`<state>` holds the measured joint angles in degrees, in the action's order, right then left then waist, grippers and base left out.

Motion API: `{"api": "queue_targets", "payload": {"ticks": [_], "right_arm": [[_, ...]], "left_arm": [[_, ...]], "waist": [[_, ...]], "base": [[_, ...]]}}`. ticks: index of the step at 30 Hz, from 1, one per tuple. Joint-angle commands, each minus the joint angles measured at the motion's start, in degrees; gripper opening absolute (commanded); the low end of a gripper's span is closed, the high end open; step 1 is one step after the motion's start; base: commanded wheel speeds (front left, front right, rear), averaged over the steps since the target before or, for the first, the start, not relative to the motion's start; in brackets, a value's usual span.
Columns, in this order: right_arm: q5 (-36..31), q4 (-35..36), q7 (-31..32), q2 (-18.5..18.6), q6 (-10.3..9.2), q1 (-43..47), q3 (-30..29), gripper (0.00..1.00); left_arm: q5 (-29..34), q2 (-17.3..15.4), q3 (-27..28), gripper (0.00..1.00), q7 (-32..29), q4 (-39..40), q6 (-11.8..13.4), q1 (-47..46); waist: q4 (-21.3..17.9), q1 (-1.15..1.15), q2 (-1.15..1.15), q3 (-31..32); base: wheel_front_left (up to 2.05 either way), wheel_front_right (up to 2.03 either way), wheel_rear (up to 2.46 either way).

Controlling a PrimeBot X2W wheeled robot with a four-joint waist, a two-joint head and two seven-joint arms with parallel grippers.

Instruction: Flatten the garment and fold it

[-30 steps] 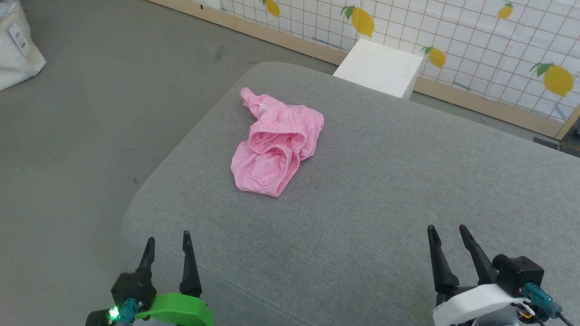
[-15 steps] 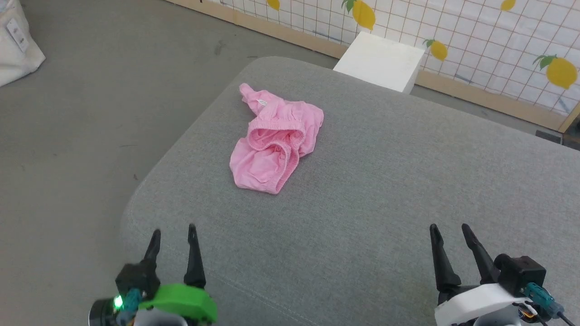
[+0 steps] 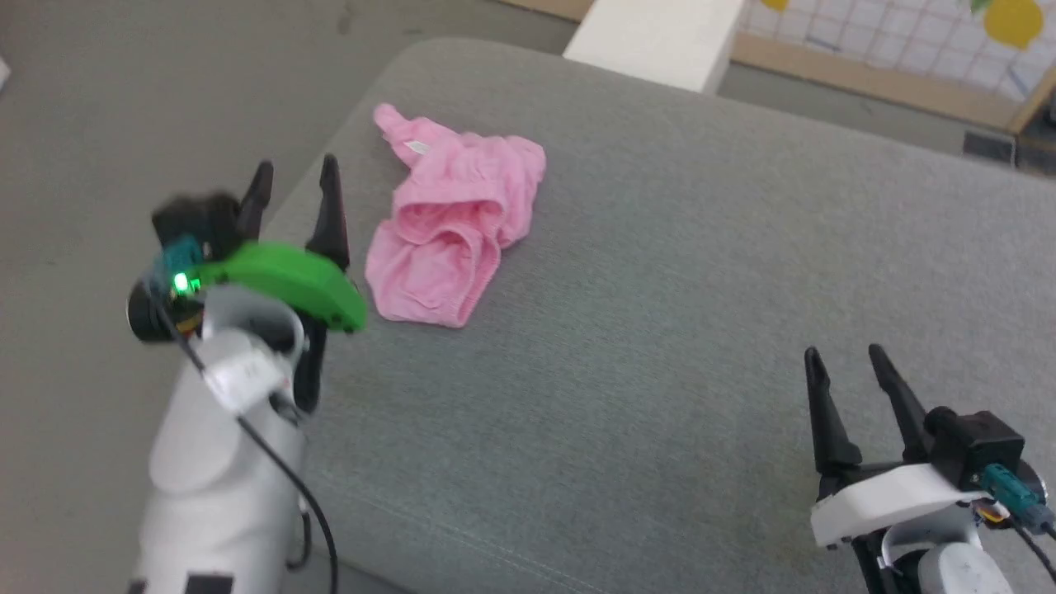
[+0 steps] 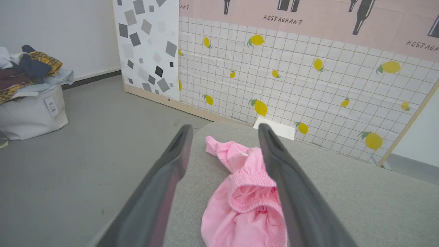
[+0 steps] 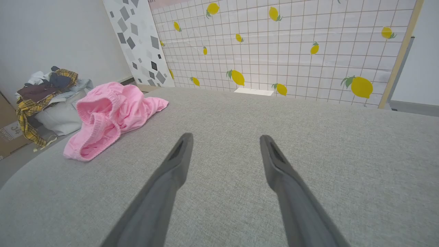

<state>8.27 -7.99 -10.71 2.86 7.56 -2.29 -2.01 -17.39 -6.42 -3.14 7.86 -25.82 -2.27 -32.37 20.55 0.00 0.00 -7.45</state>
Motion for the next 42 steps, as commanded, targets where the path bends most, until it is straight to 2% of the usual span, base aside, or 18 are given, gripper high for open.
{"api": "queue_targets", "payload": {"ticks": [1, 6, 10, 11, 16, 21, 22, 23, 34, 38, 42], "right_arm": [[-0.7, 1.0, 0.6, 0.0, -0.08, -1.0, -0.2, 1.00], [-1.9, 3.5, 1.9, 0.0, -0.08, -1.2, -1.7, 1.00], [-2.3, 5.0, 2.5, 0.0, -0.08, -1.4, -2.2, 1.00], [-2.3, 5.7, 2.7, 0.0, -0.08, -1.6, -2.2, 1.00], [-2.3, 7.1, 3.0, 0.0, -0.08, -2.1, -1.9, 1.00], [-2.0, 7.7, 3.2, 0.0, -0.08, -1.8, -2.0, 1.00], [-2.0, 7.7, 3.2, 0.0, -0.08, -1.7, -2.0, 1.00], [-2.0, 7.8, 3.2, 0.0, -0.08, -1.6, -2.0, 1.00], [-1.3, 6.3, 3.0, 0.0, -0.08, -1.2, -0.6, 1.00], [-0.4, 4.6, 2.5, 0.0, -0.08, -1.3, 0.3, 1.00], [0.7, 2.7, 1.6, 0.0, -0.08, -1.2, 0.9, 1.00]], "left_arm": [[-1.2, -0.9, 0.1, 1.00, -2.7, -2.2, -0.6, -3.3], [-3.8, -2.2, 1.1, 1.00, -15.9, -10.9, 0.5, -11.9], [-4.6, -2.6, 1.3, 1.00, -24.4, -15.8, 3.3, -16.0], [-4.5, -2.8, 1.2, 1.00, -26.9, -17.2, 4.7, -17.1], [-3.6, -3.5, 0.8, 1.00, -30.4, -19.8, 7.9, -18.1], [-4.0, -3.1, 0.8, 1.00, -31.3, -21.1, 8.9, -17.6], [-4.1, -2.9, 0.9, 0.40, -30.5, -20.9, 8.9, -17.6], [-4.1, -2.9, 0.8, 0.00, -29.9, -20.8, 8.8, -17.6], [-4.5, -2.0, -0.5, 0.00, -20.8, -18.6, 4.9, -18.6], [-3.9, -1.6, -2.1, 0.00, -17.6, -16.4, 2.4, -19.9], [-3.2, -0.8, -4.9, 0.00, -15.6, -12.8, -1.1, -21.5]], "waist": [[-5.3, 0.00, 0.00, -5.7], [-9.0, 0.00, 0.00, -9.7], [-11.3, 0.00, 0.00, -12.0], [-12.0, 0.00, 0.00, -12.8], [-13.2, 0.00, 0.00, -14.6], [-13.1, 0.00, 0.00, -15.6], [-12.9, 0.00, 0.00, -15.8], [-12.8, 0.00, 0.00, -15.8], [-11.0, 0.00, 0.00, -12.0], [-11.2, 0.00, 0.00, -9.5], [-12.1, 0.00, 0.00, -6.7]], "base": [[0.00, 0.00, 0.00], [0.00, 0.00, 0.00], [0.00, 0.00, 0.00], [0.00, 0.00, 0.00], [0.00, 0.00, 0.00], [0.00, 0.00, 0.00], [0.00, 0.00, 0.00], [0.00, 0.00, 0.00], [0.00, 0.00, 0.00], [0.00, 0.00, 0.00], [0.00, 0.00, 0.00]]}}
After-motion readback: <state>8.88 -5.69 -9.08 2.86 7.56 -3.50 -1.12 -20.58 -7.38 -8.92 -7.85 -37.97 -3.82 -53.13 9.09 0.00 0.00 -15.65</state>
